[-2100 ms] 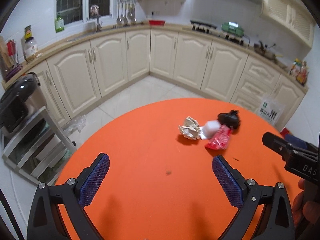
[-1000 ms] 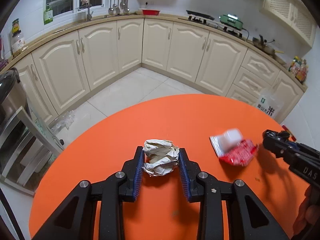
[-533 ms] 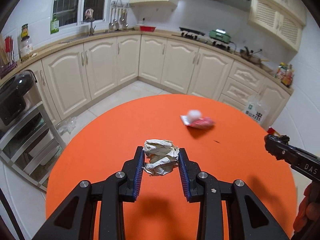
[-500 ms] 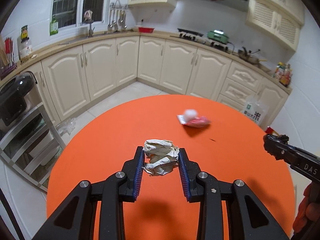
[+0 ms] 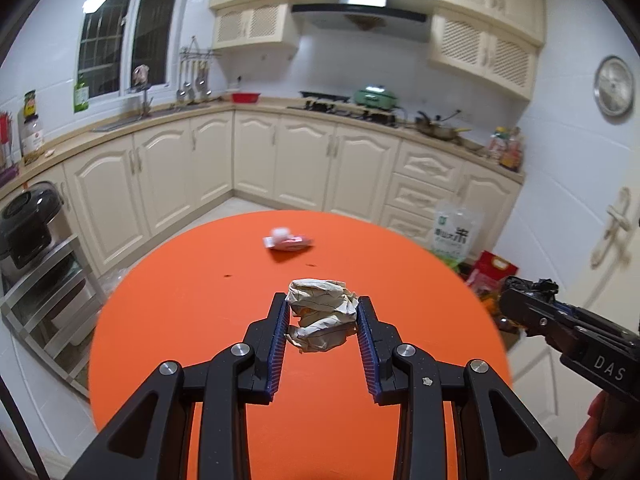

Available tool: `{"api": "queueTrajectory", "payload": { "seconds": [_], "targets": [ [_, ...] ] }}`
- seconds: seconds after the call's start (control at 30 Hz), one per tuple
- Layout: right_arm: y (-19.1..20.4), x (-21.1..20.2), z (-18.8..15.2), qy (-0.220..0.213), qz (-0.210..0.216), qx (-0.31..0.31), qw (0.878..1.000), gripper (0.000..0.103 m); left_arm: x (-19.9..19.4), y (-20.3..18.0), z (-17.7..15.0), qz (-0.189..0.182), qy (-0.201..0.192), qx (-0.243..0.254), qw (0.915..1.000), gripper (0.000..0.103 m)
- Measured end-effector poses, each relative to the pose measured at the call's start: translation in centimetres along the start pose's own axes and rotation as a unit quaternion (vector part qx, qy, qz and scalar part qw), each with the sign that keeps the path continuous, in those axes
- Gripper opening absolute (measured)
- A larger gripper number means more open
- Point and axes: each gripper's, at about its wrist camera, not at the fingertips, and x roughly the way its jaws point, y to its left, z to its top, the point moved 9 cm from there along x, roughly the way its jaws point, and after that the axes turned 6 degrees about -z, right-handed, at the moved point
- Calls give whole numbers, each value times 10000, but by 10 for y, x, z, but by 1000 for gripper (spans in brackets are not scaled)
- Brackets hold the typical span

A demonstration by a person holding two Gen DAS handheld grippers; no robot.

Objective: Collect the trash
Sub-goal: 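Carry the black bag and crumpled foil over the blue bin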

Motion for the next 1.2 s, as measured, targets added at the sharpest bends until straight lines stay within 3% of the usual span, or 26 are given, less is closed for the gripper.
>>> {"api": "queueTrajectory", "payload": {
  "seconds": [0.27, 0.53, 0.87, 1.2],
  "targets": [
    [-42, -47, -4, -331, -81, 247, 9991, 31, -46, -55, -22, -295, -63, 451, 9985, 29],
    [-110, -82, 2, -727, -290, 779, 9939, 31, -47, -94, -11, -699, -99, 934, 9931, 29],
    [-245, -78, -7, -647, -943, 1500, 9821, 31, 37, -146, 13, -1265, 310, 1376, 9819, 29],
    [-354, -20, -39, -7, -1295, 2008, 9710, 31, 150, -199, 27, -1493, 1179, 1696, 9670, 29]
  ]
}}
